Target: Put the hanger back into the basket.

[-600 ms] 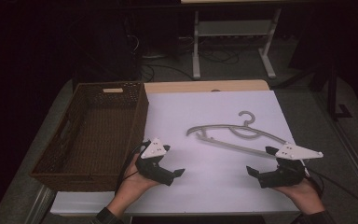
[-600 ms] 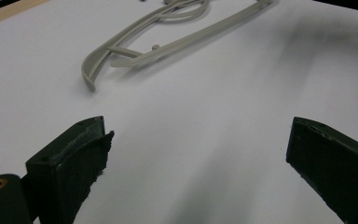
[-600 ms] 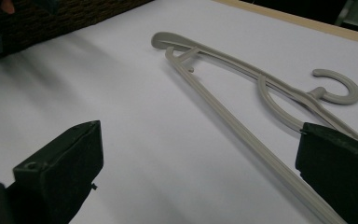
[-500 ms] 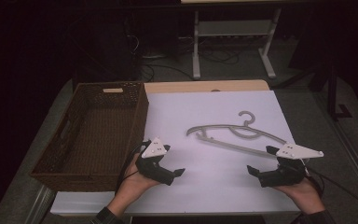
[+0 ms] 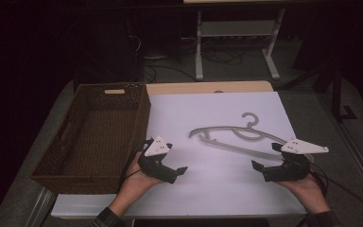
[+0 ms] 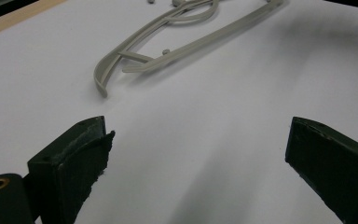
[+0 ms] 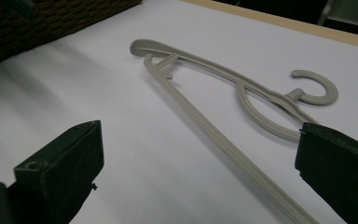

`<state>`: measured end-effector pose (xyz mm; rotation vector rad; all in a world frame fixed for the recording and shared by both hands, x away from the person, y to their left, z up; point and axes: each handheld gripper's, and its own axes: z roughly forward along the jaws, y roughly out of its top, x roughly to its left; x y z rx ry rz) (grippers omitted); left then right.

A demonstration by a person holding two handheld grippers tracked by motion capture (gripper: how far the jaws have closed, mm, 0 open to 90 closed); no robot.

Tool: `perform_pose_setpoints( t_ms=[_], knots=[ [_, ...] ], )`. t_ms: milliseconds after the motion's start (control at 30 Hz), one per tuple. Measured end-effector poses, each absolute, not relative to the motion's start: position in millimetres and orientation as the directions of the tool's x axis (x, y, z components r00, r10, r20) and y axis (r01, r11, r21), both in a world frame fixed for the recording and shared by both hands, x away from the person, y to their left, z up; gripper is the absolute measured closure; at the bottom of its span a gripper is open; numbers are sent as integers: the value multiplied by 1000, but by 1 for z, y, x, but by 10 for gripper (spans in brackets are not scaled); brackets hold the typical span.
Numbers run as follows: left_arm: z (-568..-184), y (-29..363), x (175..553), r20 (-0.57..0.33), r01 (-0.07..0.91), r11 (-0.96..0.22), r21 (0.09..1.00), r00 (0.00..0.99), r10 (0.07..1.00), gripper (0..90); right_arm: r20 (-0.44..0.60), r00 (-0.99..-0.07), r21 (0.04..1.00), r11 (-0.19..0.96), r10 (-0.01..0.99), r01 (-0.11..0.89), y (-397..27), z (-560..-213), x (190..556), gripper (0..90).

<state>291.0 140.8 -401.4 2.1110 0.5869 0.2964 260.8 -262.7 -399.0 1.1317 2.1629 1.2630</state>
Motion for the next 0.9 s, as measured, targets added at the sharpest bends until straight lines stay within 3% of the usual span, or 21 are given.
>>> perform_pose_setpoints(
  t_ms=[533, 900],
  knots=[
    [-403, 142, 288, -30, 304, -469, 829, 863, 505, 56, 78, -594, 843, 265, 801, 468, -262, -396, 282, 59],
    [-401, 144, 288, -39, 302, -457, 836, 865, 500, 56, 87, -589, 836, 262, 804, 481, -266, -396, 297, 158]
  ],
)
